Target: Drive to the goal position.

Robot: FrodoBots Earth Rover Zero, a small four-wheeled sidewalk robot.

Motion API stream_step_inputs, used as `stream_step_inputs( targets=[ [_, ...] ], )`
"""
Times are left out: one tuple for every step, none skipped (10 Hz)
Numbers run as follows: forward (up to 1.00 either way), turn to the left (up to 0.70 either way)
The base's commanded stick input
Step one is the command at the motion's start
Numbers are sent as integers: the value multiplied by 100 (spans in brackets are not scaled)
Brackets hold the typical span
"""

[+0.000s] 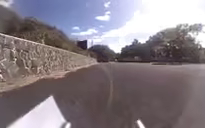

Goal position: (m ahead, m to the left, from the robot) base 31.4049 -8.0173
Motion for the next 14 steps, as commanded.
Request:
stream_step_inputs(
  targets=[
    [70,0],
    [70,0],
    [70,0],
    [70,0],
    [70,-7],
    [70,-35],
    [70,-35],
    [70,-35],
    [70,-35],
    [70,-35],
    [70,-35],
    [70,-35],
    [70,-35],
    [70,-4]
  ],
)
